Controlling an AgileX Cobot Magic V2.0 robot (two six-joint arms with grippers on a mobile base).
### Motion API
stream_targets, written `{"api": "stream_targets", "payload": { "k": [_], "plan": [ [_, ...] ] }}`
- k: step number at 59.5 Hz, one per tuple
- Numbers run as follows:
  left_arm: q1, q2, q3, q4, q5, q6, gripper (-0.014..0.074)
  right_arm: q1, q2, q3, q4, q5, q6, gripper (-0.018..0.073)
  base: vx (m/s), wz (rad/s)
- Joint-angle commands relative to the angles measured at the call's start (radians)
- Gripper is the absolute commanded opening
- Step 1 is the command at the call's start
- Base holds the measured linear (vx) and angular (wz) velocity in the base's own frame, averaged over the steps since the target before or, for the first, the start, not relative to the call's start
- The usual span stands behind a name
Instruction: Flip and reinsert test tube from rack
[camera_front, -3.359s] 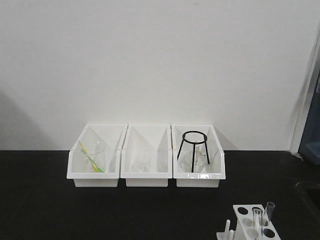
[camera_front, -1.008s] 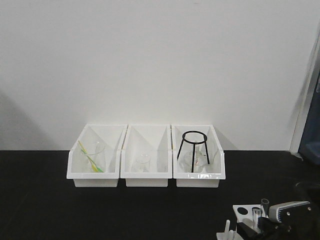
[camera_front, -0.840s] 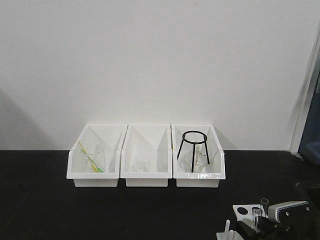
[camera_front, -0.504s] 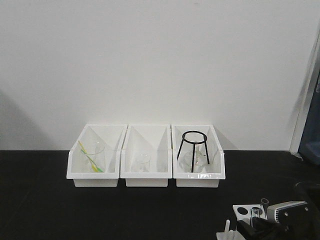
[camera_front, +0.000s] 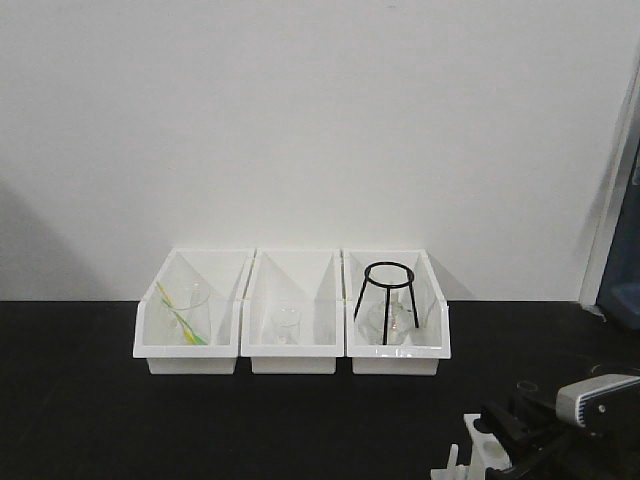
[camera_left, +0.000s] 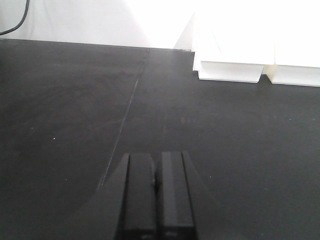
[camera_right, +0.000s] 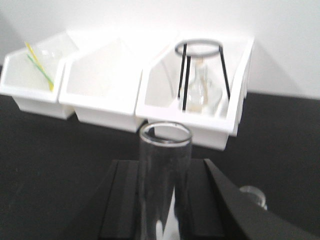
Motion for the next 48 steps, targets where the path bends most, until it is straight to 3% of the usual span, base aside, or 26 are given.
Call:
{"api": "stream_targets", "payload": {
  "k": [1, 24, 43, 48],
  "plan": [
    [-0.007, -0.013, 0.001, -0.004, -0.088, 0.0, -0.0006, -0.001, -0.087, -0.019, 0.001, -0.091, -0.01, 0.0137, 0.0, 0.0],
    [-0.007, -0.013, 0.001, -0.004, -0.088, 0.0, -0.0006, -0.001, -0.315, -0.024, 0.007, 0.028, -0.01, 0.0142, 0.0, 0.0],
    [-0.007, -0.013, 0.001, -0.004, -0.088, 0.0, -0.0006, -0.001, -0.347, -0.072, -0.005, 0.125, -0.011, 0.0148, 0.0, 0.0],
    [-0.007, -0.013, 0.001, -0.004, -0.088, 0.0, -0.0006, -0.001, -0.347, -0.072, -0.044, 0.141, -0.057, 0.0148, 0.0, 0.0]
  ]
}}
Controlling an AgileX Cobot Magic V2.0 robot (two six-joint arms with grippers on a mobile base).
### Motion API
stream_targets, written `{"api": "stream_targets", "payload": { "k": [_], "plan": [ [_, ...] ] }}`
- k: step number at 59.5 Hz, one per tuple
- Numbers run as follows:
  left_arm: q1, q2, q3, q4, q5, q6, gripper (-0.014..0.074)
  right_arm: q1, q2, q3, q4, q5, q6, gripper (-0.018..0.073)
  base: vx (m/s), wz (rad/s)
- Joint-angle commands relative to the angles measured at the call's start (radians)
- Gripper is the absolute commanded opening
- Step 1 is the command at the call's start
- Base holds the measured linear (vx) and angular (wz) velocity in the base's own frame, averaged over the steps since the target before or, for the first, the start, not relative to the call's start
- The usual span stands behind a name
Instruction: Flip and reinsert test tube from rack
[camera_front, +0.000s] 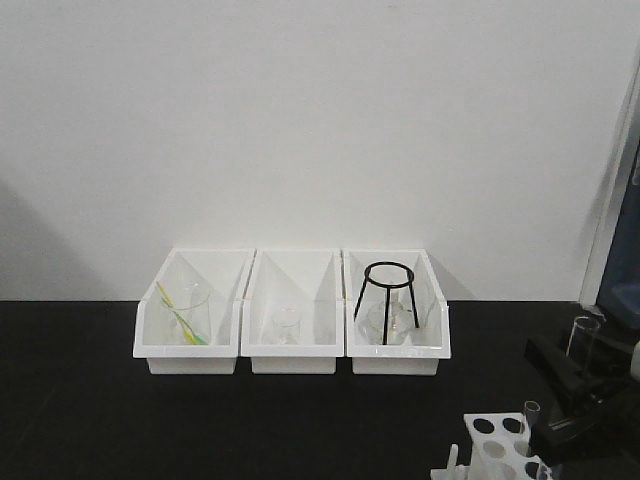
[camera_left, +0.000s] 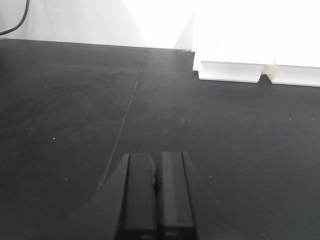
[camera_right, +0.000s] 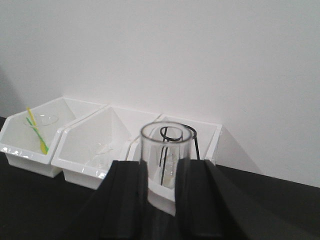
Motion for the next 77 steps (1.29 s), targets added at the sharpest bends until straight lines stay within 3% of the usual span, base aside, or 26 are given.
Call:
{"api": "stream_targets", "payload": {
  "k": [1, 22, 31, 42, 48, 62, 67, 70, 77],
  "plan": [
    [-0.007, -0.013, 0.001, -0.004, -0.088, 0.0, -0.0006, -0.001, -0.022, -0.036, -0.035, -0.051, -0.063, 0.0148, 0.0, 0.0],
    [-0.007, -0.013, 0.001, -0.004, -0.088, 0.0, -0.0006, -0.001, -0.022, -0.067, -0.276, 0.046, -0.347, 0.0155, 0.0, 0.0],
    [-0.007, -0.013, 0.001, -0.004, -0.088, 0.0, -0.0006, -0.001, -0.022, -0.153, -0.464, 0.143, -0.43, 0.0155, 0.0, 0.0],
    [-0.007, -0.013, 0.001, -0.004, -0.088, 0.0, -0.0006, -0.001, -0.022, -0.195, -0.69, 0.16, -0.555, 0.0155, 0.0, 0.0],
    [-0.007, -0.013, 0.001, -0.004, -0.088, 0.0, -0.0006, -0.001, -0.022, -0.195, -0.769, 0.192, -0.617, 0.0155, 0.0, 0.0],
    [-0.007, -0.013, 0.001, -0.004, -0.088, 0.0, -0.0006, -0.001, -0.022, -0.195, -0.771, 0.219, -0.628, 0.0155, 0.0, 0.0],
    [-0.007, -0.013, 0.001, -0.004, -0.088, 0.0, -0.0006, -0.001, -0.022, -0.195, -0.73, 0.219, -0.606, 0.0155, 0.0, 0.0],
    [-0.007, -0.013, 0.001, -0.004, -0.088, 0.0, -0.0006, -0.001, -0.022, -0.195, -0.668, 0.208, -0.567, 0.0155, 0.0, 0.0],
    [-0.007, -0.013, 0.001, -0.004, -0.088, 0.0, -0.0006, -0.001, -0.022, -0.195, -0.416, 0.173, -0.418, 0.0155, 0.0, 0.0]
  ]
}}
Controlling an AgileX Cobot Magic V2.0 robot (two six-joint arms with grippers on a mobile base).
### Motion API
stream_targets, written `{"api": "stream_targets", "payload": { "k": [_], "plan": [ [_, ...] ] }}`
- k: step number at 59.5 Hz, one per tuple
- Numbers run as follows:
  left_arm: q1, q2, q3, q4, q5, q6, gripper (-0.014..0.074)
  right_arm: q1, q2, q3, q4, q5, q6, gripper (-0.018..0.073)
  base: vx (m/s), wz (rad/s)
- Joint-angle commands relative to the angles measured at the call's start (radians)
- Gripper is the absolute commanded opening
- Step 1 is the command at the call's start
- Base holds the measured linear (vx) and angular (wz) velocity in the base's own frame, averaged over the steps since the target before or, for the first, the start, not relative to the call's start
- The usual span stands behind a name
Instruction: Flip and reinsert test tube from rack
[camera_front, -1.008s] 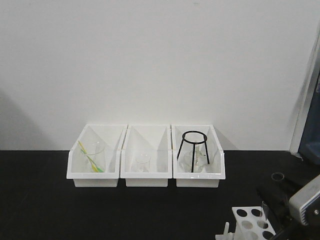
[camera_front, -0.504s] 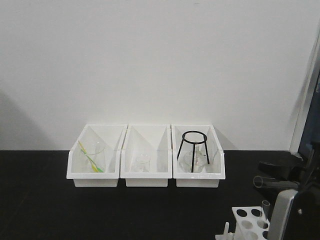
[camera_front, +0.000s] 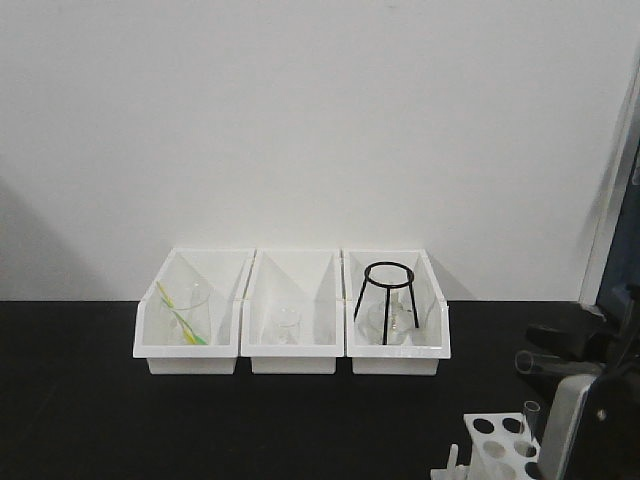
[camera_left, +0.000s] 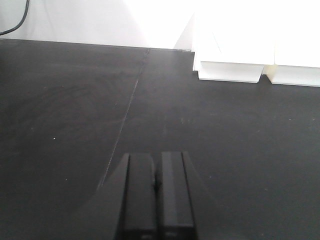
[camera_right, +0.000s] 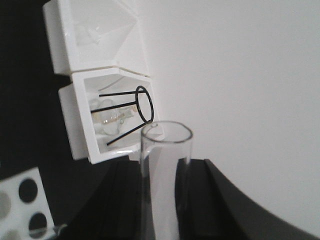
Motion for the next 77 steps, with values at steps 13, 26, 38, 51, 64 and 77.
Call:
{"api": "stream_targets", "payload": {
  "k": [13, 26, 38, 51, 64, 77],
  "plan": [
    [-0.007, -0.013, 0.001, -0.004, -0.088, 0.0, -0.0006, -0.001, -0.022, -0.035, 0.676, -0.071, 0.343, 0.0155, 0.0, 0.0],
    [-0.007, -0.013, 0.001, -0.004, -0.088, 0.0, -0.0006, -0.001, -0.022, -0.035, 0.878, -0.072, 0.43, 0.0155, 0.0, 0.0],
    [-0.007, -0.013, 0.001, -0.004, -0.088, 0.0, -0.0006, -0.001, -0.022, -0.015, 0.882, -0.105, 0.512, 0.0155, 0.0, 0.0],
    [-0.007, -0.013, 0.001, -0.004, -0.088, 0.0, -0.0006, -0.001, -0.02, 0.134, 0.828, -0.303, 0.52, 0.0155, 0.0, 0.0],
    [-0.007, -0.013, 0.001, -0.004, -0.088, 0.0, -0.0006, -0.001, 0.03, 0.147, 0.706, -0.372, 0.53, 0.0155, 0.0, 0.0],
    [-0.007, -0.013, 0.001, -0.004, -0.088, 0.0, -0.0006, -0.001, 0.123, 0.147, 0.692, -0.448, 0.533, 0.0155, 0.0, 0.0]
  ]
}}
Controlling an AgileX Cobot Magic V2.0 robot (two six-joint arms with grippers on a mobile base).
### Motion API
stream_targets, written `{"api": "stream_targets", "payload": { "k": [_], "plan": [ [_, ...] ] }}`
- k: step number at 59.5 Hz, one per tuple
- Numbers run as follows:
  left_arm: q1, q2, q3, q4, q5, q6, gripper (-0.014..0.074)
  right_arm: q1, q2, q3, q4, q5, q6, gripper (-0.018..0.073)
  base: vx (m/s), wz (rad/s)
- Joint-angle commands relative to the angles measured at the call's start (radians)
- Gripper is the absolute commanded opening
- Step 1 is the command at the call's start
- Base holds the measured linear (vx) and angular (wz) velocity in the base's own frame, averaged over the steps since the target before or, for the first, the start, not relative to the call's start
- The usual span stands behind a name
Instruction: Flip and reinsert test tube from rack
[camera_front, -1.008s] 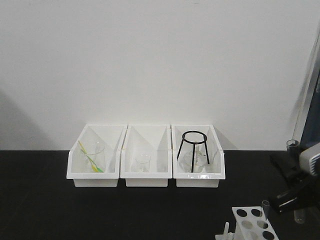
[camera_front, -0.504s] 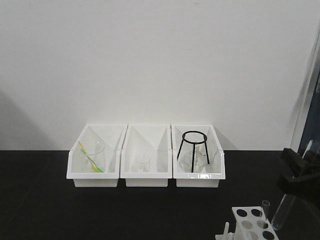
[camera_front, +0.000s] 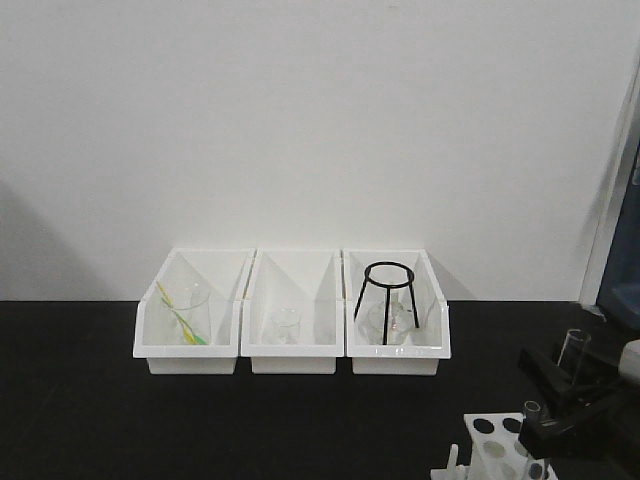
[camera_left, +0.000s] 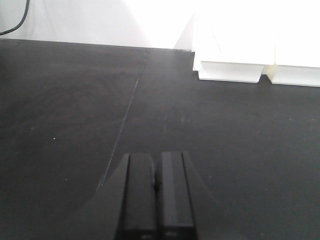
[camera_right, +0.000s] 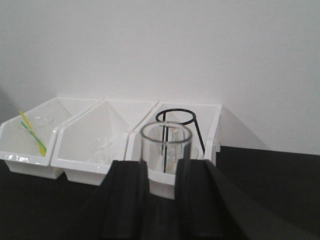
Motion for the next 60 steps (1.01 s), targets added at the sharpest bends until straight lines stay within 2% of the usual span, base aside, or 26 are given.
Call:
{"api": "stream_targets", "payload": {
  "k": [1, 12, 27, 39, 60],
  "plan": [
    [-0.007, -0.013, 0.001, -0.004, -0.088, 0.0, -0.0006, -0.001, 0.013, -0.029, -0.001, -0.13, -0.009, 0.0155, 0.0, 0.0],
    [-0.007, -0.013, 0.001, -0.004, -0.088, 0.0, -0.0006, -0.001, 0.073, -0.029, -0.015, -0.178, -0.016, 0.0155, 0.0, 0.0],
    [-0.007, -0.013, 0.001, -0.004, -0.088, 0.0, -0.0006, -0.001, 0.122, -0.008, -0.132, -0.21, -0.018, 0.0155, 0.0, 0.0],
    [-0.007, -0.013, 0.001, -0.004, -0.088, 0.0, -0.0006, -0.001, 0.186, 0.057, -0.121, -0.336, -0.078, 0.0155, 0.0, 0.0],
    [-0.007, -0.013, 0.001, -0.004, -0.088, 0.0, -0.0006, -0.001, 0.258, 0.072, -0.115, -0.339, -0.079, 0.019, 0.0, 0.0]
  ]
}}
